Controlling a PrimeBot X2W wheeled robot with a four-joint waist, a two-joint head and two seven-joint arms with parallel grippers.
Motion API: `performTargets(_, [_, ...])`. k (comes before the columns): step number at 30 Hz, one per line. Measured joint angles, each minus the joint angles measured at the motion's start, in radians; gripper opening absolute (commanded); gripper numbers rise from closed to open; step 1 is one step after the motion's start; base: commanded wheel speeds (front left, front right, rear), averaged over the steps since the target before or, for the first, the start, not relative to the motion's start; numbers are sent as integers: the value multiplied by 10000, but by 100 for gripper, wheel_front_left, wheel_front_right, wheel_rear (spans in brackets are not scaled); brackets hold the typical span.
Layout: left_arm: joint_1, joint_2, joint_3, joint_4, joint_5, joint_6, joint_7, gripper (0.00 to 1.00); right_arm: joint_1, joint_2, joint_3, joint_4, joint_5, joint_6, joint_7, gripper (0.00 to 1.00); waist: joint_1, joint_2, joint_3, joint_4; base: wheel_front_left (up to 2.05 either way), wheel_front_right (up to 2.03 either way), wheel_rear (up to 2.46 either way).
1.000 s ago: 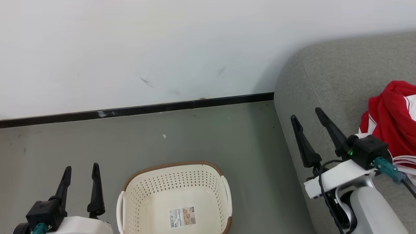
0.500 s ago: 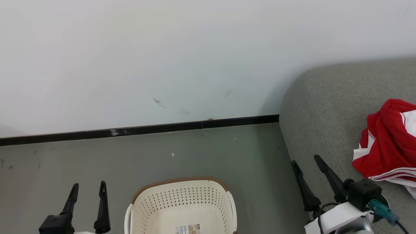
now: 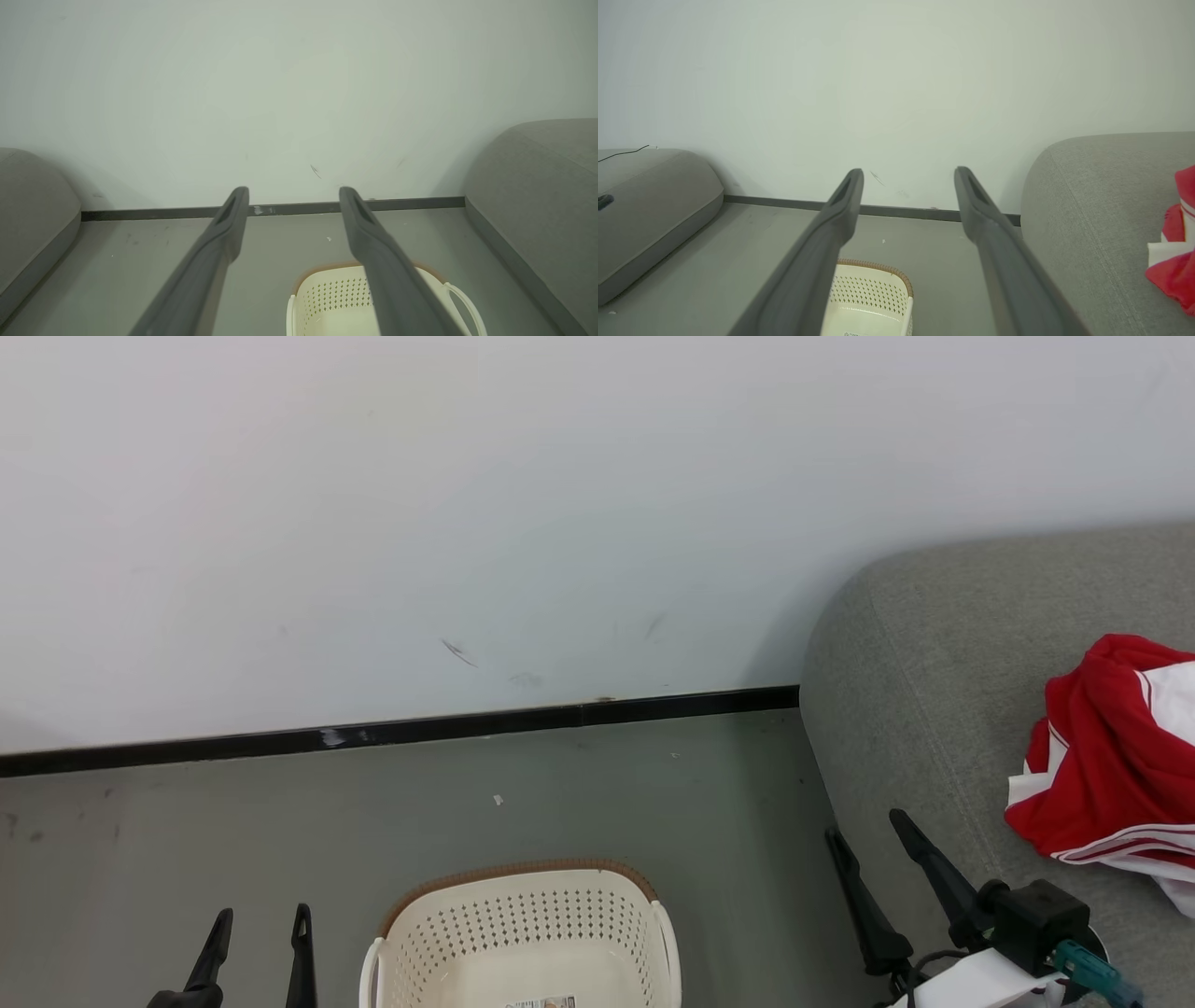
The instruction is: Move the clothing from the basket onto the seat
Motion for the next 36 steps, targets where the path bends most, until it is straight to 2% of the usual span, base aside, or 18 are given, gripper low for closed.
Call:
performTargets(32, [-191,-75,73,-372,418,165,2,100,406,6,-42,-286,466,-2,0,100,0,0,149,92,0,0,0])
performTargets(33, [-177,-117,67,-314,414,163,15,0,415,21,-38,-203,466,-6,6,0,0,0,149,92,0,0,0])
performTargets(36, [41,-366,-38,13,414,163,17,0,579,65,-17,134,466,-6,21,0,0,0,150,92,0,0,0])
